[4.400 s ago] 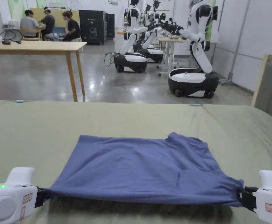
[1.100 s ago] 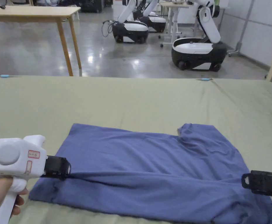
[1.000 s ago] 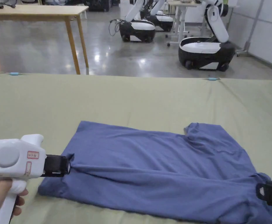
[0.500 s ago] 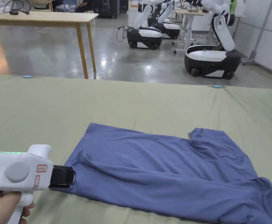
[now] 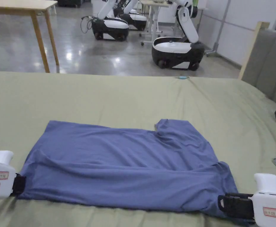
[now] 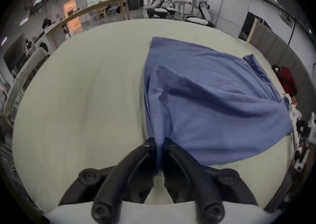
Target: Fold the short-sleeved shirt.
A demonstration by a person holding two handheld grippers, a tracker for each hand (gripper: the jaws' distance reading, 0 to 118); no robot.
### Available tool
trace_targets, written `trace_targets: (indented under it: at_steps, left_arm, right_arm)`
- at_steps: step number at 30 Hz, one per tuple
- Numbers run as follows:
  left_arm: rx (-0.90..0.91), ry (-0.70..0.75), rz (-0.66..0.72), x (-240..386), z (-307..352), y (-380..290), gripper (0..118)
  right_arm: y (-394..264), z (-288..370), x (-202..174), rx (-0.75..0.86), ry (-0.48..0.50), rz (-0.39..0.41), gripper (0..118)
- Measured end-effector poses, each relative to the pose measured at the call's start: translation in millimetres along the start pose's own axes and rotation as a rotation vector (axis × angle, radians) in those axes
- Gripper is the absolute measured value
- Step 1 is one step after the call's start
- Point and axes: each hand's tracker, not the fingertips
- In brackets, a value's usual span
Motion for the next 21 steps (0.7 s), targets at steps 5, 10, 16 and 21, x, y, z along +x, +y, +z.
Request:
trace_targets:
  at_steps: [5, 10, 16, 21]
  left_arm:
    - [-0.010, 0.005, -0.038, 4.7, 7.4, 1.9, 5]
    - [-0.018, 0.018, -0.060, -0.6, 23.0, -5.8, 4]
    - [-0.024, -0.011, -0.033, -13.5, 64.9, -45.6, 4]
    - [-0.045, -0.036, -0.005, -21.7, 110.5, -112.1, 4]
  right_arm:
    - [-4.4, -10.3, -0.7, -0.017, 0.048, -0.034, 13]
    - [-9.1, 9.9, -9.8, -0.018, 0.023, 0.026, 4]
    - [-28.5, 60.0, -10.0, 0.014, 0.061, 0.034, 4]
    - [-71.5, 98.7, -12.5, -0.008, 0.083, 0.067, 4]
